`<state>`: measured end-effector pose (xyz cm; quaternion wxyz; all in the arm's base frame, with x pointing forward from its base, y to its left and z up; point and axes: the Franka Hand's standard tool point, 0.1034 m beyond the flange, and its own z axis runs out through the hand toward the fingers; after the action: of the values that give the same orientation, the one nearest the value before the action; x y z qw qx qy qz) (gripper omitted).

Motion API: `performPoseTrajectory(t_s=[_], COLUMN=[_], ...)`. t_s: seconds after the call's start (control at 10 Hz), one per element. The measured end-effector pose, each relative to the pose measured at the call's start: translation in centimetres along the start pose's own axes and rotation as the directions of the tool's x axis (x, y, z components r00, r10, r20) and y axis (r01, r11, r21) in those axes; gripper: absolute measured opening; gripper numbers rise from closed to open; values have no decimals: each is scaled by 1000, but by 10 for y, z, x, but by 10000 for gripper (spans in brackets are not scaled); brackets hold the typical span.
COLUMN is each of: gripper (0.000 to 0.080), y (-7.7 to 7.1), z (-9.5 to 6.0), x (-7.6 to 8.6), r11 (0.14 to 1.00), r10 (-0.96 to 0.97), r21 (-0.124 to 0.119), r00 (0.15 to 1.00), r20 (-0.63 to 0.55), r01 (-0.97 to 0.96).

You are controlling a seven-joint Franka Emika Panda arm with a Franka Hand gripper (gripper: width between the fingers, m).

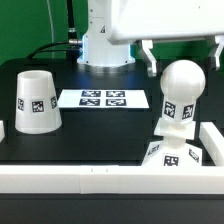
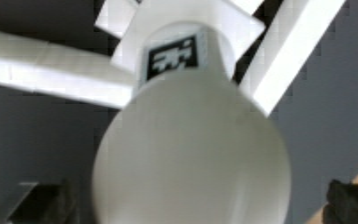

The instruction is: Assemble lamp

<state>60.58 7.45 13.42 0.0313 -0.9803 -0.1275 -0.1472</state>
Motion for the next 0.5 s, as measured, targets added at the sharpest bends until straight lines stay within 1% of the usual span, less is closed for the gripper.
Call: performPoseTrajectory(t_s=[0.1,0.2,0.3,0.4,0.5], gripper=[699,699,699,699,699], y=[0,1,-1,2,6], z=[-2,0,4,6,9], x=[5,8,4,8,9], r11=[1000,999,998,997,997], r10=[-22,-39,-58,-69,-69], r21=[15,20,39,47,43], r00=[997,994,981,975,977], r20=[71,103,186,212,202], r01=[21,37,52,60,61])
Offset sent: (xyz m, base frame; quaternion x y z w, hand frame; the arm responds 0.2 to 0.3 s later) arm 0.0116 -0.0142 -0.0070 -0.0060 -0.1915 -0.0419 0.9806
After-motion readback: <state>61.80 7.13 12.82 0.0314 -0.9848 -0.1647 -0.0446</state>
